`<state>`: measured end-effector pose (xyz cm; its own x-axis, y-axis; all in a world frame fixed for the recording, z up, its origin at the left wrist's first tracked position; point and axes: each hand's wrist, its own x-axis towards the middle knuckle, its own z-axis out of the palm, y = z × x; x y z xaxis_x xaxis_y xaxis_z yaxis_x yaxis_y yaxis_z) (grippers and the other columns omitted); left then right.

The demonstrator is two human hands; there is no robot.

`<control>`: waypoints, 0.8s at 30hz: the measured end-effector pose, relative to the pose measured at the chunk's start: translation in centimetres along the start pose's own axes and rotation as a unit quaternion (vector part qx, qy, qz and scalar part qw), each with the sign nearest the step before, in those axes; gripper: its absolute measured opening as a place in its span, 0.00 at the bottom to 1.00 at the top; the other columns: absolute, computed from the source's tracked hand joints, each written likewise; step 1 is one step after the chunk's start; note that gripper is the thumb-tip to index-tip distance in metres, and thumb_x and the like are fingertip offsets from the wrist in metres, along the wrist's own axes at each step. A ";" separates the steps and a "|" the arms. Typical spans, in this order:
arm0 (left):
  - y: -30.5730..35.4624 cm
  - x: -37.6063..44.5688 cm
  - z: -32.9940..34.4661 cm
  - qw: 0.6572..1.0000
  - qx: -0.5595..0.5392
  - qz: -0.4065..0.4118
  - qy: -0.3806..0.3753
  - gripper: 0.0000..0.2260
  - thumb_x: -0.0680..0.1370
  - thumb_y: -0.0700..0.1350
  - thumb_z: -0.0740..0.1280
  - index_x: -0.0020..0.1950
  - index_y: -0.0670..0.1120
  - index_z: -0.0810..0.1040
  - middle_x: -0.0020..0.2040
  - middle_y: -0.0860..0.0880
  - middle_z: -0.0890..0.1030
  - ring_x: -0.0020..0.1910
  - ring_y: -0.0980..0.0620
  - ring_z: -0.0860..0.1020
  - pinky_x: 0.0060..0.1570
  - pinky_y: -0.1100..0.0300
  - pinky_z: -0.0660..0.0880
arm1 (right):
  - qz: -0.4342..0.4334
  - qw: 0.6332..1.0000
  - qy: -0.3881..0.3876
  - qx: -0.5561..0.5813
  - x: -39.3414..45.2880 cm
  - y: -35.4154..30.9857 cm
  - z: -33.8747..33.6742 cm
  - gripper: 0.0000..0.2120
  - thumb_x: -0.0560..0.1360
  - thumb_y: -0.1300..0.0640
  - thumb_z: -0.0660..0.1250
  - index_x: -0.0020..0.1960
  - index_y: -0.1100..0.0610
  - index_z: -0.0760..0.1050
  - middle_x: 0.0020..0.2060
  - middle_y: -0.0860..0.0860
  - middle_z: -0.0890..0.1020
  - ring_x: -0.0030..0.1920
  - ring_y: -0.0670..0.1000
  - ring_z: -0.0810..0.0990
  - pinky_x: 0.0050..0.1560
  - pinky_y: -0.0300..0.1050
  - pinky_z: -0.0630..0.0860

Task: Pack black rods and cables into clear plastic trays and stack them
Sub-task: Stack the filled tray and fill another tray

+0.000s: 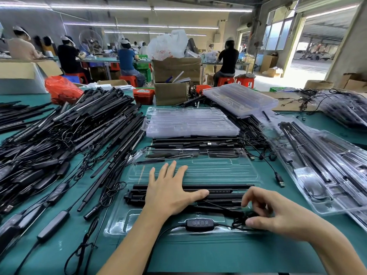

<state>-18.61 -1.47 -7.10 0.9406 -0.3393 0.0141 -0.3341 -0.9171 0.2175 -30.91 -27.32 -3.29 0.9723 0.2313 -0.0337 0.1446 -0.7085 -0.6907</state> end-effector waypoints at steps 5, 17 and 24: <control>0.0 0.0 0.0 1.000 0.003 0.000 -0.001 0.51 0.61 0.85 0.43 0.80 0.63 0.51 0.83 0.53 0.46 0.81 0.53 0.42 0.77 0.41 0.36 | 0.040 0.998 0.013 -0.042 0.3 -0.2 0.4 0.11 0.71 0.52 0.78 0.47 0.49 0.76 0.30 0.44 0.70 0.32 0.43 0.67 0.37 0.38 0.66; -0.1 0.2 0.1 1.000 0.012 0.001 0.001 0.51 0.61 0.85 0.42 0.80 0.62 0.50 0.83 0.53 0.46 0.81 0.52 0.42 0.77 0.41 0.36 | 0.069 0.995 0.012 -0.068 0.9 -0.1 0.6 0.14 0.68 0.50 0.79 0.43 0.48 0.73 0.35 0.47 0.73 0.34 0.42 0.70 0.39 0.38 0.69; 0.0 0.1 0.1 1.000 0.012 -0.001 -0.004 0.50 0.62 0.84 0.42 0.80 0.62 0.50 0.83 0.53 0.45 0.81 0.53 0.41 0.77 0.41 0.36 | 0.081 0.995 0.029 -0.059 0.9 -0.6 1.3 0.14 0.73 0.47 0.76 0.41 0.54 0.73 0.34 0.47 0.76 0.33 0.43 0.71 0.40 0.42 0.71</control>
<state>-18.52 -1.49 -7.19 0.9410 -0.3385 0.0067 -0.3332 -0.9225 0.1950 -30.37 -25.85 -3.80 0.9931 0.0703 -0.0934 0.0016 -0.8071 -0.5904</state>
